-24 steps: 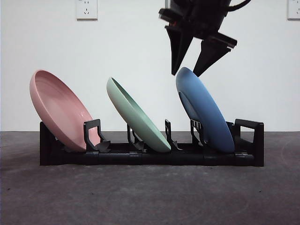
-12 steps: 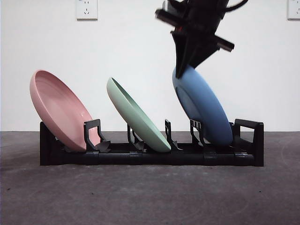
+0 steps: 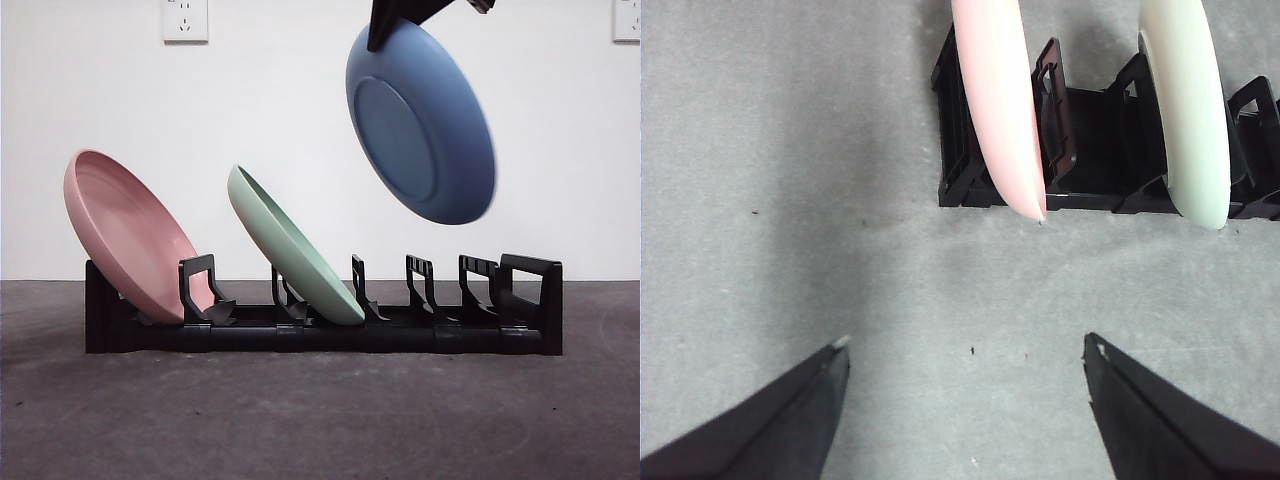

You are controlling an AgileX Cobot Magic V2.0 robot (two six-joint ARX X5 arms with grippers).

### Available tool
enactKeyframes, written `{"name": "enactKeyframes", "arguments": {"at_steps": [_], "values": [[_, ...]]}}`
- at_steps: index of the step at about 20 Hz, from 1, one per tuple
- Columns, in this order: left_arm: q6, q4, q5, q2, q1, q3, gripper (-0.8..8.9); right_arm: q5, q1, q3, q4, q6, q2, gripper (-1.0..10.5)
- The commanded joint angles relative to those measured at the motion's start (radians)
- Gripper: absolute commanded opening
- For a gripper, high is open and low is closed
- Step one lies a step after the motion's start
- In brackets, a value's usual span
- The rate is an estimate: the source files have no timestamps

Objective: Place the plate

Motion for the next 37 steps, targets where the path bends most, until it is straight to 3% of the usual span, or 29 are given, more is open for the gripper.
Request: {"name": "enactKeyframes", "arguments": {"at_steps": [1,8,12,17,20,28,35,37], "values": [[0.003,0.009,0.003,0.009,-0.003,0.024,3.75,0.017,0.048,-0.064,0.043,-0.032,-0.080,0.1],[0.003,0.009,0.003,0.009,-0.003,0.024,3.75,0.158,0.211,-0.591,0.362,-0.032,-0.412,0.1],[0.003,0.010,0.003,0.009,-0.003,0.024,3.75,0.364,0.402,-0.868,0.440,-0.075,-0.565,0.1],[0.003,0.009,0.003,0.010,-0.003,0.024,3.75,0.508,0.697,-1.031,0.470,-0.087,-0.538,0.1],[0.003,0.009,0.003,0.010,-0.003,0.024,3.75,0.577,0.800,-1.038,0.532,-0.156,-0.456,0.1],[0.003,-0.001,0.003,0.010,-0.003,0.024,3.75,0.615,0.768,-1.038,0.688,-0.313,-0.223,0.1],[0.003,0.001,0.003,0.010,-0.003,0.024,3.75,0.600,0.724,-1.038,0.719,-0.320,-0.097,0.1],[0.003,0.000,0.003,0.010,-0.003,0.024,3.75,0.575,0.724,-1.038,0.700,-0.313,-0.095,0.7]]}}
